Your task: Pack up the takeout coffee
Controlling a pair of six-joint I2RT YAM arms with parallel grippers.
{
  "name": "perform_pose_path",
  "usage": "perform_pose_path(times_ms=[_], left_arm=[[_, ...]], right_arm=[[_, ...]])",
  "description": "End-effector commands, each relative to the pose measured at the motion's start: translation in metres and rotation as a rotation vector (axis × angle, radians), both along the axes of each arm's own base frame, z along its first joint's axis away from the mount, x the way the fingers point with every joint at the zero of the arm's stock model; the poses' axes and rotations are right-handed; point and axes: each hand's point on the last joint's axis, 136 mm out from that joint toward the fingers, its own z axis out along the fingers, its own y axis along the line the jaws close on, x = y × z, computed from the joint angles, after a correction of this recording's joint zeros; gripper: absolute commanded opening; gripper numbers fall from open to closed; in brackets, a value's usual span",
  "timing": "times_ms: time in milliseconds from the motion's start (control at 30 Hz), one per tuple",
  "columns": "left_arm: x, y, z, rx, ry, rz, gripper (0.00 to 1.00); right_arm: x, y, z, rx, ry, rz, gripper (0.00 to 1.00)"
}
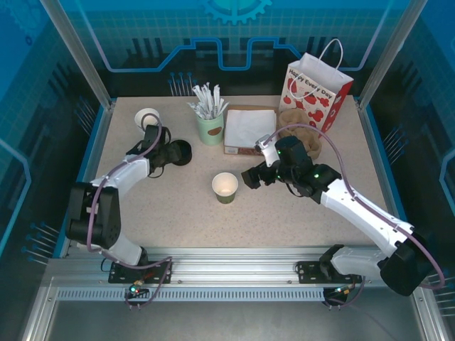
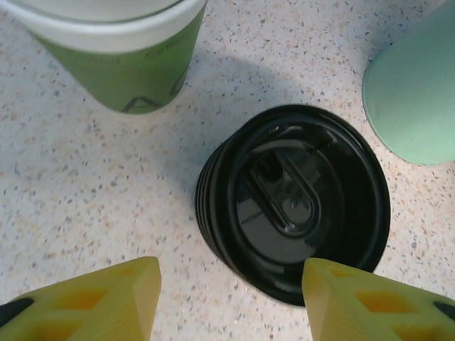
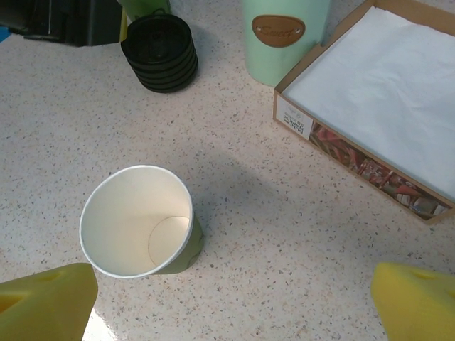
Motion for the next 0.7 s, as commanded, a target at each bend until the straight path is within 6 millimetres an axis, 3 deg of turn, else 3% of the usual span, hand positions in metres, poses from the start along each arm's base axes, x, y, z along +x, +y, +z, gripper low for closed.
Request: perform_pose_path(times_ms=[0, 167, 667], left_arm=[[0.014, 0.005, 0.000, 0.013, -0.003, -0.005, 0.52], [0.020, 0.005, -0.013, 0.013, 0.032, -0.011, 0.43], [0.028, 0.009, -0.011, 0.017, 0.031, -0.016, 0.30]], right_arm=[[0.001, 0.014, 0.014, 0.040, -0.019, 0.029, 1.00], [0.001, 0.016, 0.011, 0.038, -0.013, 0.035, 1.00], [0.000, 0.019, 0.005, 0.026, 0.002, 0.042, 1.00]])
